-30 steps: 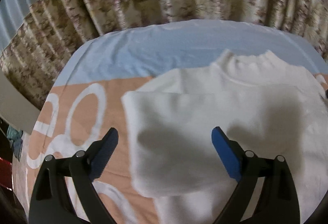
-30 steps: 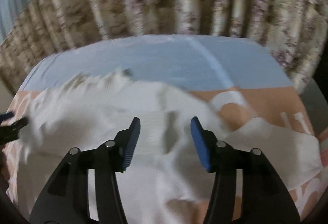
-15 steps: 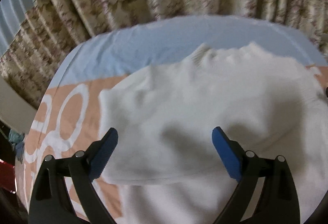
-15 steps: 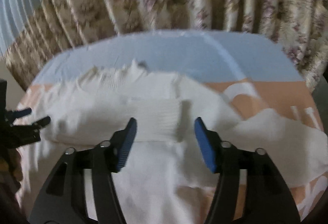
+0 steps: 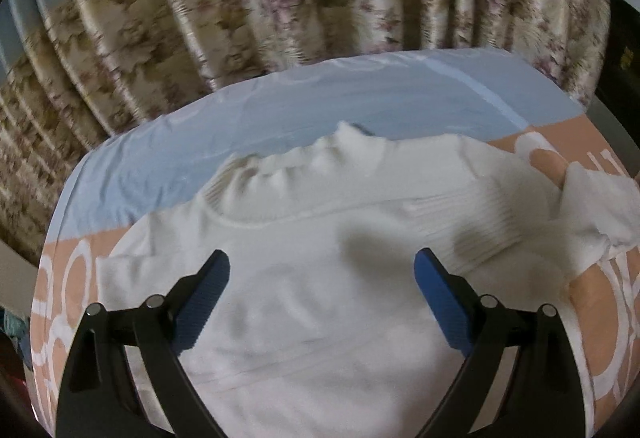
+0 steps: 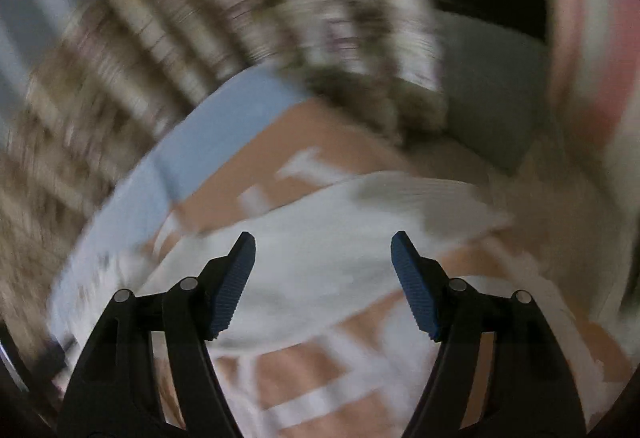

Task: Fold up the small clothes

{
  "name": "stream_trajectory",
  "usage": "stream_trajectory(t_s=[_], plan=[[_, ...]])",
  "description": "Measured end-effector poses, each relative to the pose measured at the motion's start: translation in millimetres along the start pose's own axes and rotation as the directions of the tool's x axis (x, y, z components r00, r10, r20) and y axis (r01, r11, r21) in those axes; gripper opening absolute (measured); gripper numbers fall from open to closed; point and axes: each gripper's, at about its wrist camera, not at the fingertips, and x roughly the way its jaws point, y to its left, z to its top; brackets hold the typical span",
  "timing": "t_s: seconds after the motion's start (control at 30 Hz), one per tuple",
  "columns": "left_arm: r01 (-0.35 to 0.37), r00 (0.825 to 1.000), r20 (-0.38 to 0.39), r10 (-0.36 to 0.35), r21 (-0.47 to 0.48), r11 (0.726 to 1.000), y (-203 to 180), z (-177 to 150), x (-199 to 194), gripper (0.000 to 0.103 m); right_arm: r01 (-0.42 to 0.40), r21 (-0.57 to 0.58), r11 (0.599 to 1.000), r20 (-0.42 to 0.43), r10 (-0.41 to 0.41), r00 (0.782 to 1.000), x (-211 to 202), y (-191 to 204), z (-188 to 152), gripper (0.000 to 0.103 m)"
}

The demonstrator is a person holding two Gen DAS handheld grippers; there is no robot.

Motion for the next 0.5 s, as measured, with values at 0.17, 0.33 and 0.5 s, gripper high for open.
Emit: stream_trajectory(t_s=[0.17,0.33,0.5], plan=[[0.002,1.000,0.006,-0.003,0.033,0.999,-15.5,6.0,1.5,0.094,-0.051,0.316,0.948,-0.008,0.056,0.998,-2.1,-72.0,4.2,0.066],[-0.018,1.000,0.013,0.017,0.053,0.998,-15.4,6.8,1.0,0.094,-0.049,0.410,0.911,-0.019,0.062,0.998,6.8,-86.2,-1.6,0.057],[-0.038,0.999,0.009,0.038,0.038,0.999,-3.7,3.9,-0.3,0.094,-0.029,0.362,0.932,-0.025,0.041,0.999,25.7,-77.4,8.2,0.041]])
